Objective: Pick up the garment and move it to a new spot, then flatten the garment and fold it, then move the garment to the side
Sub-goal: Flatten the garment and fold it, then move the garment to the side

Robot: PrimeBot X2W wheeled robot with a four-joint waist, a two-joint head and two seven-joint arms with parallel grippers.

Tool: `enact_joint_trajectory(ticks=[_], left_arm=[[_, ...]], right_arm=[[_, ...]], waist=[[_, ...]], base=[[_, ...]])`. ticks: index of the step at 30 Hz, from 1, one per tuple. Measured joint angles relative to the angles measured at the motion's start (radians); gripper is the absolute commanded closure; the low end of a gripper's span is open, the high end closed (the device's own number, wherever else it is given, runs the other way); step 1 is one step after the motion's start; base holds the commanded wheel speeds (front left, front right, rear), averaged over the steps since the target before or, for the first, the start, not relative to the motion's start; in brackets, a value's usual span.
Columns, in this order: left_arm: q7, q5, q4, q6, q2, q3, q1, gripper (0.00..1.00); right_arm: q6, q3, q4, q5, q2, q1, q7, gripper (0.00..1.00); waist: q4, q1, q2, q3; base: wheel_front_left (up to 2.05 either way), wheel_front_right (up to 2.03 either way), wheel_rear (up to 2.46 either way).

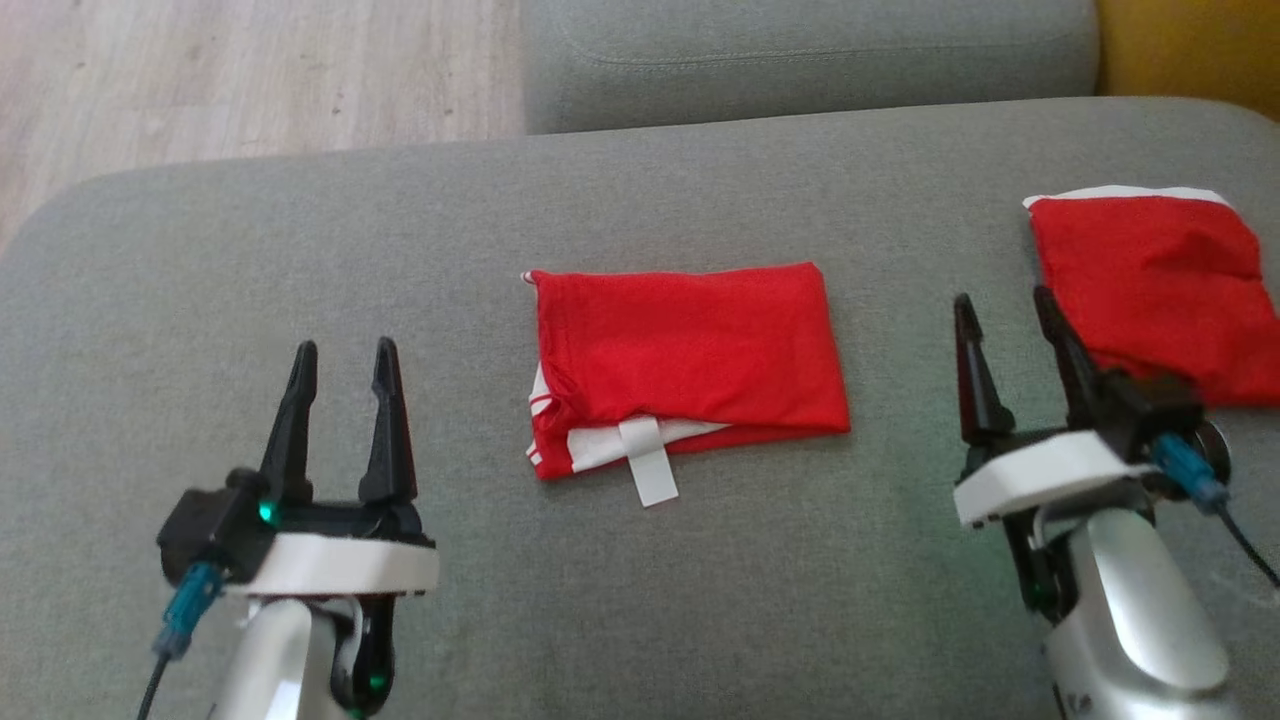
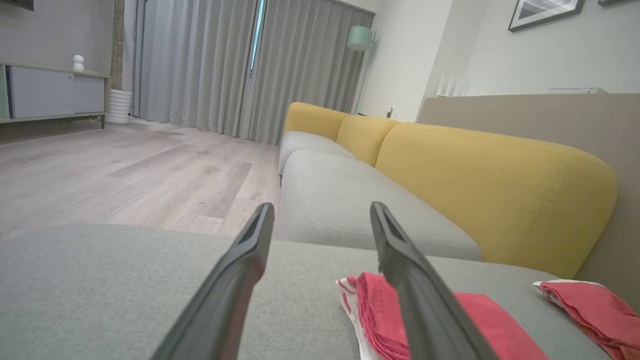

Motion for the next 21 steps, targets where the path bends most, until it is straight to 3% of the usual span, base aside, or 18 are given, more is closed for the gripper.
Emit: enact_joint_trajectory(ticks=[9, 21], left_arm=[[0.000, 0.008, -0.004, 0.000, 0.000, 0.007, 0.033, 0.00], [0.000, 0.006, -0.005, 0.002, 0.000, -0.005, 0.024, 0.00]], right_arm=[[0.000, -0.004, -0.057, 0.031, 0.011, 0.070, 0.000, 0.00], [0.000, -0.006, -0.026, 0.017, 0.013, 0.053, 0.000, 0.00]], waist=[[-0.017, 0.0001, 0.0000, 0.008], [0.014, 0.0001, 0.0000, 0.037]], base=[[0.00, 0.00, 0.00], [0.00, 0.00, 0.00]])
